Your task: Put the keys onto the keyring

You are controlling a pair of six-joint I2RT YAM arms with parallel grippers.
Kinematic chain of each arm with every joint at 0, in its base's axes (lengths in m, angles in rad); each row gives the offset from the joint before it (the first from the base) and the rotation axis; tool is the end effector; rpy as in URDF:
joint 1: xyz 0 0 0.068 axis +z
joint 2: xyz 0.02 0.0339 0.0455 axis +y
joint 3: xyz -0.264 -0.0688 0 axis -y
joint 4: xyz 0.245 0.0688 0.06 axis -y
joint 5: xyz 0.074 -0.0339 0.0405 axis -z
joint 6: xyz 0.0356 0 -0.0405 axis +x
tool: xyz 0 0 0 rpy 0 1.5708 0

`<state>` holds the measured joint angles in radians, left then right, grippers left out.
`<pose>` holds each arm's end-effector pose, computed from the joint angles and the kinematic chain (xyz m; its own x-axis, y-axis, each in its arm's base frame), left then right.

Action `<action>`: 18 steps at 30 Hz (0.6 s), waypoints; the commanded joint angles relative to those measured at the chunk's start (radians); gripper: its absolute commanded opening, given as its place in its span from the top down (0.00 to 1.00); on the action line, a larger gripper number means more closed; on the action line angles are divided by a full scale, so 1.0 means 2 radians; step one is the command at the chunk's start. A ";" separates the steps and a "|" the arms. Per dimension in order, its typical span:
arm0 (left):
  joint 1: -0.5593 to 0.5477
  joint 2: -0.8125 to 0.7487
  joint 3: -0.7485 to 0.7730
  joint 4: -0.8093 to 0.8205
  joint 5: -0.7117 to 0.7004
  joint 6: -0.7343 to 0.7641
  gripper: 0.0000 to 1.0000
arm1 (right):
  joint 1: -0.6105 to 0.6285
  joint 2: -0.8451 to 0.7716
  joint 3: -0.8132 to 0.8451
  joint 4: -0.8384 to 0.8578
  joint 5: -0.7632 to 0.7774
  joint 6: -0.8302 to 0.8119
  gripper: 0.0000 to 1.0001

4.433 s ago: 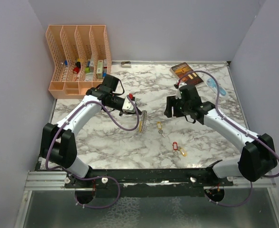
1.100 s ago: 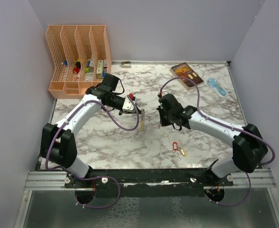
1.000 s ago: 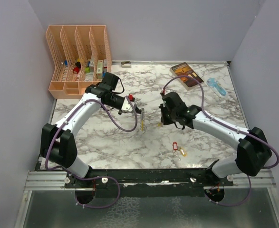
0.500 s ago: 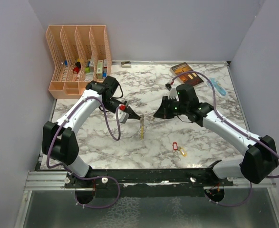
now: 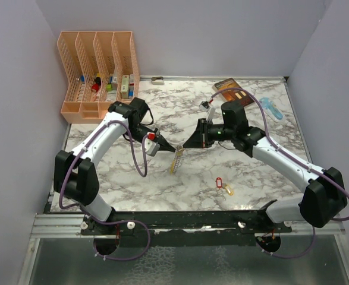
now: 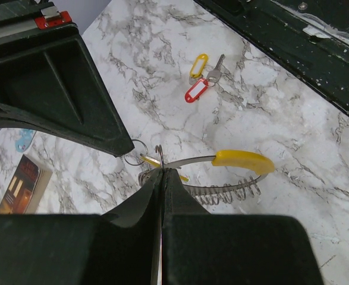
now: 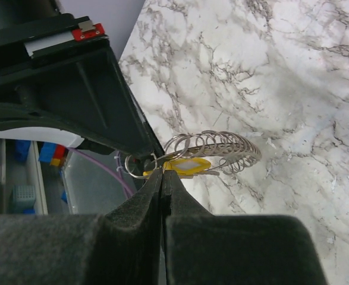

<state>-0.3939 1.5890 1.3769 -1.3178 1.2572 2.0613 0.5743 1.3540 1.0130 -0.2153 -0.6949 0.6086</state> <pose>0.2459 -0.1389 0.2996 0.5707 0.0575 -0.8191 0.7412 -0.4654 0.4838 0.2397 0.1822 0.2924 -0.8633 -0.0355 -0.5034 -0.4634 0.4507 0.7629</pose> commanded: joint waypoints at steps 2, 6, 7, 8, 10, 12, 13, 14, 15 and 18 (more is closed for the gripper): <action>0.002 0.009 -0.009 0.013 0.022 0.036 1.00 | 0.000 0.005 0.017 0.017 -0.024 0.010 0.99; 0.002 0.013 -0.009 0.039 0.017 0.013 1.00 | 0.000 0.006 0.013 0.015 -0.012 0.010 0.99; 0.002 0.013 -0.009 0.039 0.018 0.012 1.00 | 0.000 0.007 0.012 0.015 -0.011 0.010 0.99; 0.002 0.013 -0.009 0.039 0.019 0.011 1.00 | 0.000 0.007 0.012 0.015 -0.010 0.010 0.99; 0.002 0.014 -0.009 0.041 0.021 0.009 1.00 | 0.001 0.007 0.011 0.015 -0.006 0.010 0.99; 0.002 0.015 -0.009 0.042 0.020 0.008 1.00 | 0.001 0.008 0.009 0.015 -0.006 0.011 0.99; 0.002 0.015 -0.009 0.042 0.020 0.007 1.00 | 0.001 0.009 0.009 0.016 -0.006 0.011 0.99; 0.001 0.016 -0.010 0.042 0.019 0.006 1.00 | 0.001 0.009 0.007 0.017 -0.007 0.012 0.99; 0.001 0.016 -0.009 0.042 0.020 0.006 1.00 | 0.001 0.009 0.006 0.020 -0.009 0.013 0.99; 0.001 0.016 -0.009 0.042 0.021 0.005 1.00 | 0.001 0.009 0.002 0.025 -0.009 0.014 0.99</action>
<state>-0.3939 1.6161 1.3609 -1.2373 1.2568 2.0602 0.5743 1.3636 1.0130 -0.2077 -0.7136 0.6258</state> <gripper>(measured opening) 0.010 0.015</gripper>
